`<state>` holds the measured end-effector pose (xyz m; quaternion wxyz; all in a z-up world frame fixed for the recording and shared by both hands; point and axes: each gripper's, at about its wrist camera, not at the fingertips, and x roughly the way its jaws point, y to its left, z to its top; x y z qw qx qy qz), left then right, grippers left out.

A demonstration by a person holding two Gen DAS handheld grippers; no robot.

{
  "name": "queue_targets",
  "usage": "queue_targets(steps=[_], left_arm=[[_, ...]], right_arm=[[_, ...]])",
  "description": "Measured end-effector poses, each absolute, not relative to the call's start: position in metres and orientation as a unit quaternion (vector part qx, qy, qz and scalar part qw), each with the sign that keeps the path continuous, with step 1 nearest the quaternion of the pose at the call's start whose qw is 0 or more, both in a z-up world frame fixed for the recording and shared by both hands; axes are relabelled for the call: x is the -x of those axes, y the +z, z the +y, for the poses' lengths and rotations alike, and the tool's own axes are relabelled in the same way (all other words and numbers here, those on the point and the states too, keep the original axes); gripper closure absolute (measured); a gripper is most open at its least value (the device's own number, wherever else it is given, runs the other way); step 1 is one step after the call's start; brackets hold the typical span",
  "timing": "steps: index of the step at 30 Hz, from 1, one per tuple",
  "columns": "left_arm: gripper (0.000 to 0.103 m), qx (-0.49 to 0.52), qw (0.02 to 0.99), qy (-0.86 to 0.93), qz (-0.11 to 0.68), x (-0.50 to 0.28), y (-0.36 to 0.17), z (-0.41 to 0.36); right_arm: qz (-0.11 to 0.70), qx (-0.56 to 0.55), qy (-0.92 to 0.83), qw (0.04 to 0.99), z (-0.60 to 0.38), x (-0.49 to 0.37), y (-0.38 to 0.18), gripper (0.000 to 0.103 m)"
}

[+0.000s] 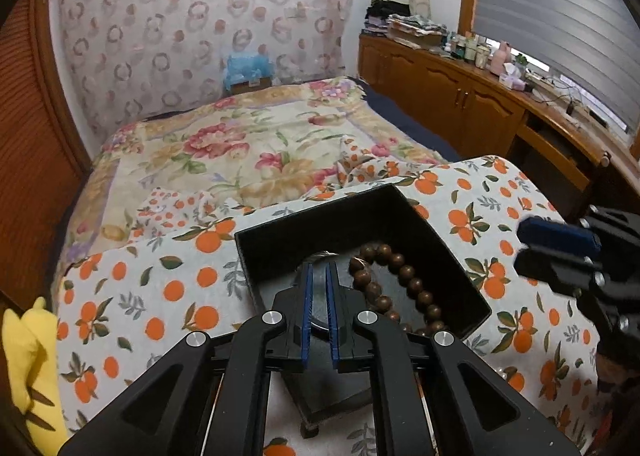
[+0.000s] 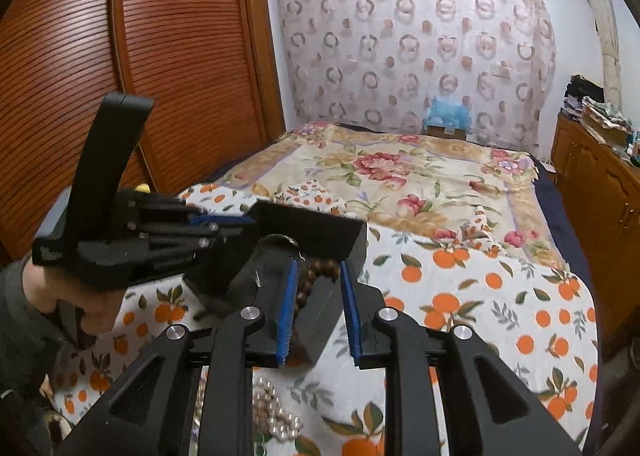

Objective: Organize jewelry
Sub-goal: 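Open both tools to drop the bracelets into the black box, then withdraw, then grasp the jade bangle with the left tool while the right tool grasps a green-stone earring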

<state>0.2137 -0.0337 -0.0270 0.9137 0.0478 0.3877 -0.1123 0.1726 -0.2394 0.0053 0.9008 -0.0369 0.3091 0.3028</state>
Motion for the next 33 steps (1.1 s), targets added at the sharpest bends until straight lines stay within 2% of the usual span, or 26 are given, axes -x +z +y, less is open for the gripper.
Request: queue_targets(steps=[5, 20, 33], left_arm=[[0.086, -0.039, 0.921, -0.117, 0.371, -0.181, -0.02, -0.028], [0.084, -0.005, 0.917, -0.126, 0.379, -0.064, -0.047, -0.001], [0.084, -0.015, 0.891, -0.167, 0.422, -0.03, -0.08, -0.025]], right_arm=[[0.315, 0.036, 0.309, 0.897, -0.24, -0.146, -0.003, 0.079], [0.344, 0.032, 0.301, 0.889, -0.235, -0.076, -0.038, 0.079], [0.356, 0.027, 0.285, 0.89, -0.247, -0.057, -0.048, 0.079]])
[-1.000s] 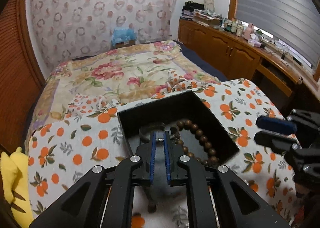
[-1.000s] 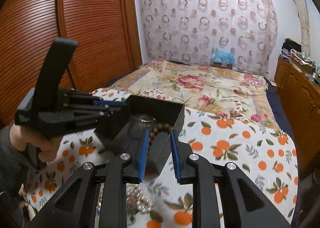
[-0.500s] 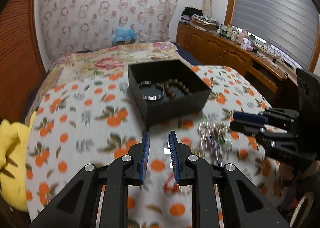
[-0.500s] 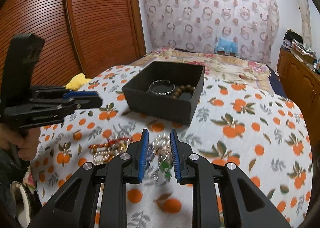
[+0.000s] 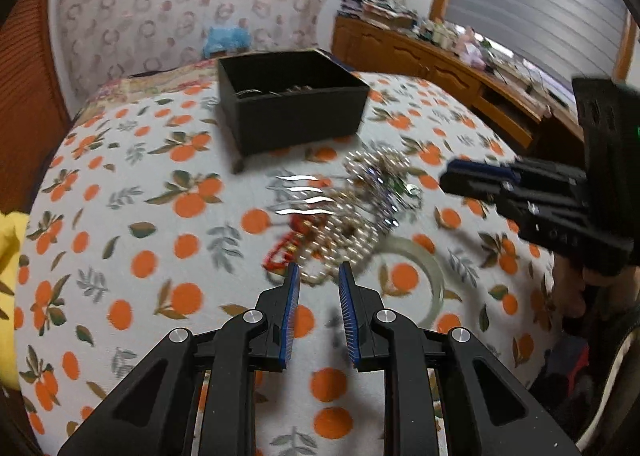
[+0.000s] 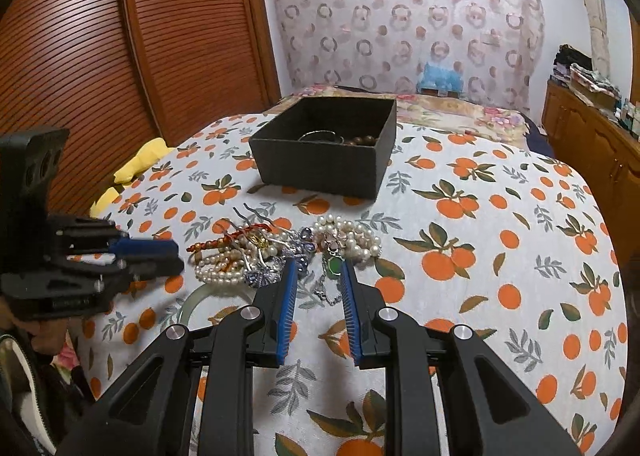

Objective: Organize jewelry
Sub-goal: 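Grasp the jade bangle with the left tool while the right tool grasps a green-stone earring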

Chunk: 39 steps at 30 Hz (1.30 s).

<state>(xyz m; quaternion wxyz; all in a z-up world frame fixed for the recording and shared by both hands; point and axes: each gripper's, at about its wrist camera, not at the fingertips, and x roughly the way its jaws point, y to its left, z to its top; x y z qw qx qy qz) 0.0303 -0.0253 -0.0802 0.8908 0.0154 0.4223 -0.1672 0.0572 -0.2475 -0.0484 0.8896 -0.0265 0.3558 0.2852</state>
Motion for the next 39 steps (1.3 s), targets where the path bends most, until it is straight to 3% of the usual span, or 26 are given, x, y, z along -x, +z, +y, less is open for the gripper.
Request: queue_targets(steps=[24, 25, 26, 39], left_arm=[[0.084, -0.044, 0.879, -0.189, 0.435, -0.034, -0.094, -0.054], [0.086, -0.046, 0.88, -0.188, 0.433, -0.034, -0.094, -0.054], [0.096, -0.049, 0.882, -0.183, 0.432, -0.035, -0.094, -0.055], [0.097, -0.029, 0.901, -0.173, 0.397, -0.024, -0.071, -0.035]], right_arm=[[0.372, 0.04, 0.271, 0.887, -0.256, -0.08, -0.058, 0.079], [0.375, 0.041, 0.274, 0.884, -0.254, -0.081, -0.06, 0.079], [0.377, 0.043, 0.276, 0.883, -0.253, -0.081, -0.061, 0.079], [0.406, 0.106, 0.271, 0.866, -0.227, -0.091, -0.075, 0.079]])
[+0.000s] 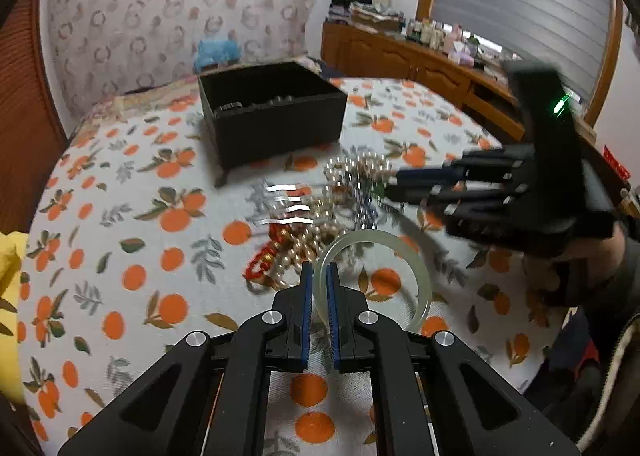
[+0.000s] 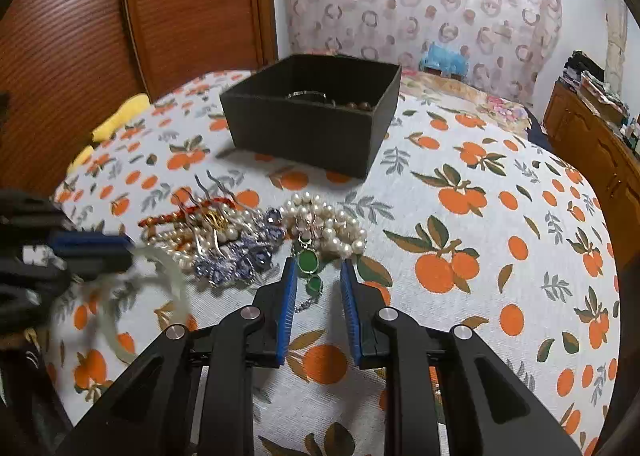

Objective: Organize jewelry
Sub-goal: 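Grasp the jade bangle with the left tool while the right tool grasps a green-stone earring, then carry the jade bangle and earring over the black box with both tools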

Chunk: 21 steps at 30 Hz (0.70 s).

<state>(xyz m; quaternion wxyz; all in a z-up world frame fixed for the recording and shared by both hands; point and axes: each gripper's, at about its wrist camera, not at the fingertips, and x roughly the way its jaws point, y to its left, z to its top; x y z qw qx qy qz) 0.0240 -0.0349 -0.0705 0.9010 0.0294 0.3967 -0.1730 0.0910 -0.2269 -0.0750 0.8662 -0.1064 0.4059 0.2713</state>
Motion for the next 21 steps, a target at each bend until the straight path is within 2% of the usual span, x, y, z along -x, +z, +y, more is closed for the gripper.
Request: queue_targets(steps=[2, 4, 5, 16, 18, 21], left_arm=[[0.097, -0.024, 0.906, -0.171, 0.387, -0.022, -0.064, -0.031], [0.097, -0.021, 0.909, -0.167, 0.381, -0.021, -0.06, -0.029], [0.097, -0.019, 0.911, -0.164, 0.378, -0.022, -0.058, -0.028], [0.097, -0.003, 0.919, -0.14, 0.367, -0.03, -0.055, -0.014], [0.097, -0.002, 0.922, -0.136, 0.363, -0.032, -0.052, -0.012], [0.097, -0.001, 0.924, -0.132, 0.358, -0.033, -0.048, -0.01]], right_arm=[[0.406, 0.11, 0.271, 0.866, -0.228, -0.09, -0.077, 0.079], [0.404, 0.122, 0.267, 0.867, -0.228, -0.088, -0.077, 0.086], [0.404, 0.123, 0.269, 0.866, -0.229, -0.087, -0.078, 0.094], [0.382, 0.106, 0.274, 0.876, -0.252, -0.071, -0.055, 0.096], [0.373, 0.102, 0.277, 0.879, -0.254, -0.069, -0.047, 0.101], [0.357, 0.099, 0.281, 0.885, -0.255, -0.067, -0.033, 0.101]])
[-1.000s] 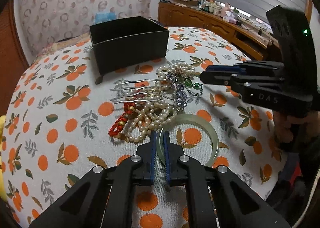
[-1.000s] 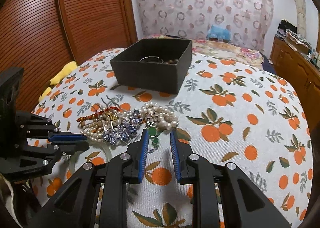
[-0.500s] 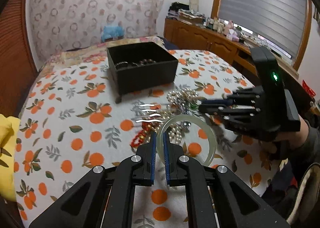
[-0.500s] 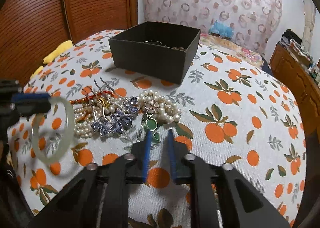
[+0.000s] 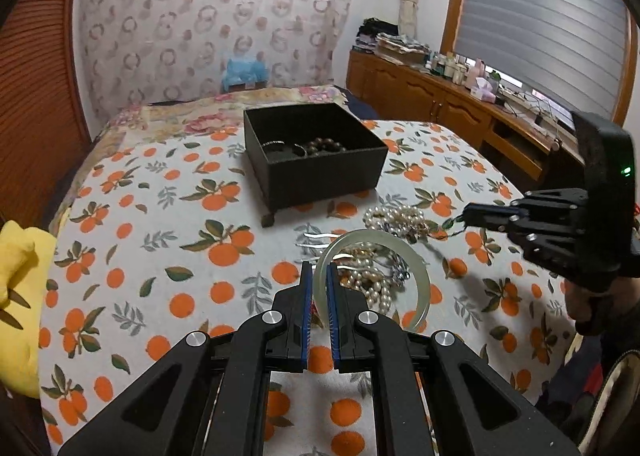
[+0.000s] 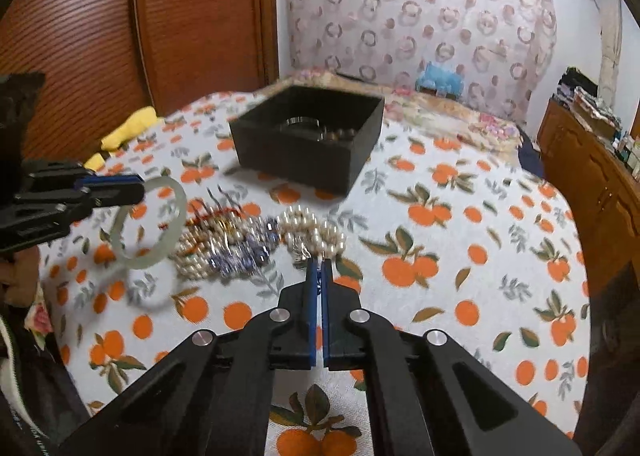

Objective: Organize jewelry
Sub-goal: 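Carry the jade bangle and earring over the black box with both tools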

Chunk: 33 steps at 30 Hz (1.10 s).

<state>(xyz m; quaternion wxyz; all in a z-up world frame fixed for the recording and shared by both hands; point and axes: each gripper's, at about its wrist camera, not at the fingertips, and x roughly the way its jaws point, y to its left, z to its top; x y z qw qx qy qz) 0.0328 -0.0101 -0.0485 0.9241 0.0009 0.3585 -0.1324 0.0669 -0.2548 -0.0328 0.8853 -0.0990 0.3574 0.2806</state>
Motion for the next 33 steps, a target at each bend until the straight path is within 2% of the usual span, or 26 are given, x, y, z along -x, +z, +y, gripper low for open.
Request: queue_targets(steps=[14, 33], left_arm=[[0.097, 0.0, 0.934, -0.118, 0.337, -0.042, -0.033, -0.001], [0.097, -0.008, 0.948, -0.096, 0.302, -0.086, -0.004, 0.004]], right_arm=[[0.312, 0.104, 0.292, 0.898, -0.246, -0.07, 0.009, 0.101], [0.271, 0.099, 0.294, 0.911, -0.215, -0.141, 0.06, 0.101]])
